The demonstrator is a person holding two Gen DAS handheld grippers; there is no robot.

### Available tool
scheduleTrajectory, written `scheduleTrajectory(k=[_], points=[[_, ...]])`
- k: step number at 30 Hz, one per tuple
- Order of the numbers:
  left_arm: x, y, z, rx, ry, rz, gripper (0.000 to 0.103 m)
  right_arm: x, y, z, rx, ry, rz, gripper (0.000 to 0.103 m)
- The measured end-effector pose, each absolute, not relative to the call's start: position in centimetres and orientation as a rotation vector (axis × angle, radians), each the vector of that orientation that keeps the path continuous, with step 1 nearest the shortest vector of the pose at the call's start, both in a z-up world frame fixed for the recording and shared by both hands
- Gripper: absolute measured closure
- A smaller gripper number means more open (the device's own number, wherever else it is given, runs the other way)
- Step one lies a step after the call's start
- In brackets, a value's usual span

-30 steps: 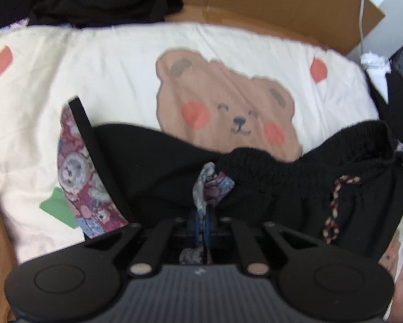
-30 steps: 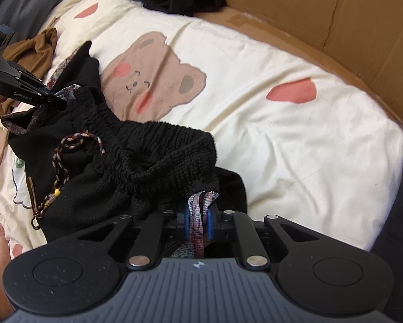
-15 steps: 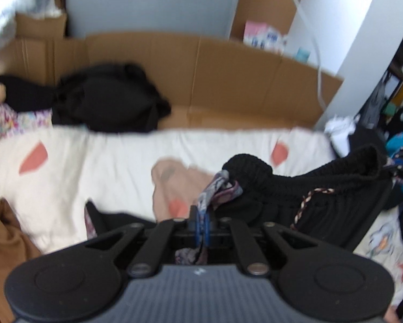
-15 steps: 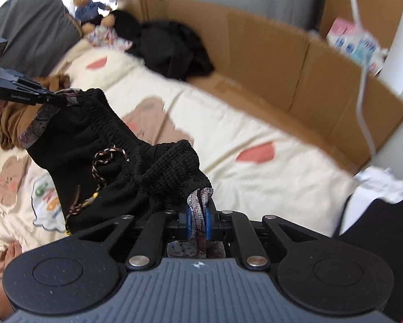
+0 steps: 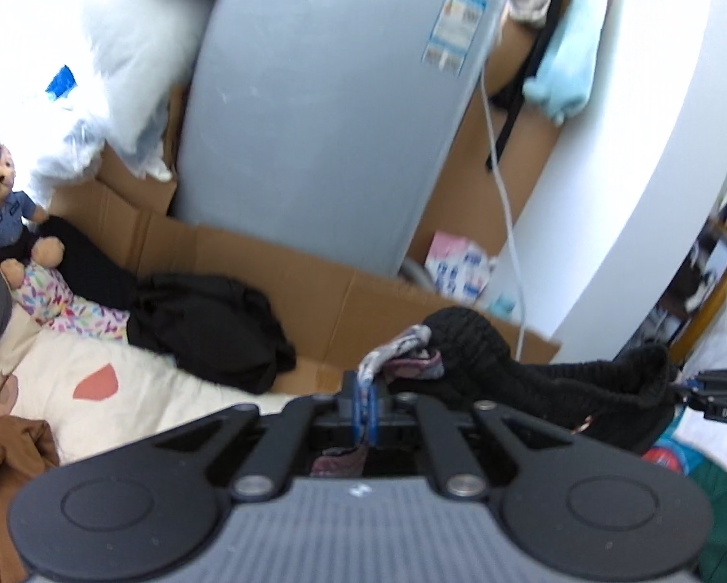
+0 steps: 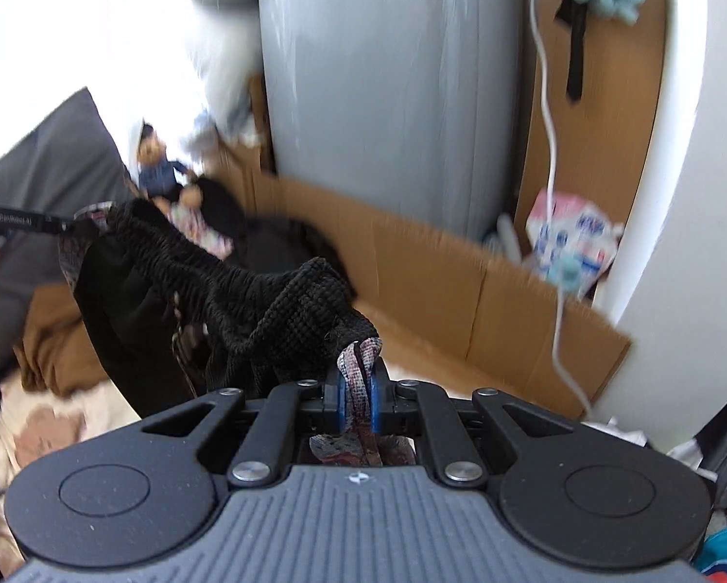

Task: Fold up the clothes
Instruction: 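Lift the garment by the lining with the right tool while the left tool grasps and lifts, then hold the trousers up by the lining with both tools and swing them over the bed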

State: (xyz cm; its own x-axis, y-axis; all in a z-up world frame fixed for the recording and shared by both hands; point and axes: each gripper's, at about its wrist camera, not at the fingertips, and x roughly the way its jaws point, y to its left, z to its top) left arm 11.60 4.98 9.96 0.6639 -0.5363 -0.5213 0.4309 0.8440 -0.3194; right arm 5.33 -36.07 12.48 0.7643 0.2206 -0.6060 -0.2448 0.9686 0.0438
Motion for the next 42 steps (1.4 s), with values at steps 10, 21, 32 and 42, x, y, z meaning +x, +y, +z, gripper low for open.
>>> scheduleTrajectory(k=[10,21,32,42], points=[[7.2,5.7,14.6,-0.260,0.530,-0.579,0.100,2.5,-36.6,17.9,-0.015,0.500,0.239,0.094],[2.8,6.8,17.1,-0.253,0.476,-0.633,0.100,-1.4,-36.6,20.7,-0.064,0.446,0.271,0.094],[-3.6,9.2,20.8,-0.228,0.413,-0.762,0.100,-7.9,-36.3,24.1,-0.105,0.449,0.351,0.094],[-7.2,11.2,22.1,-0.238,0.405,-0.845,0.100,-13.4,-35.3,26.5,-0.095,0.512,0.480,0.094]])
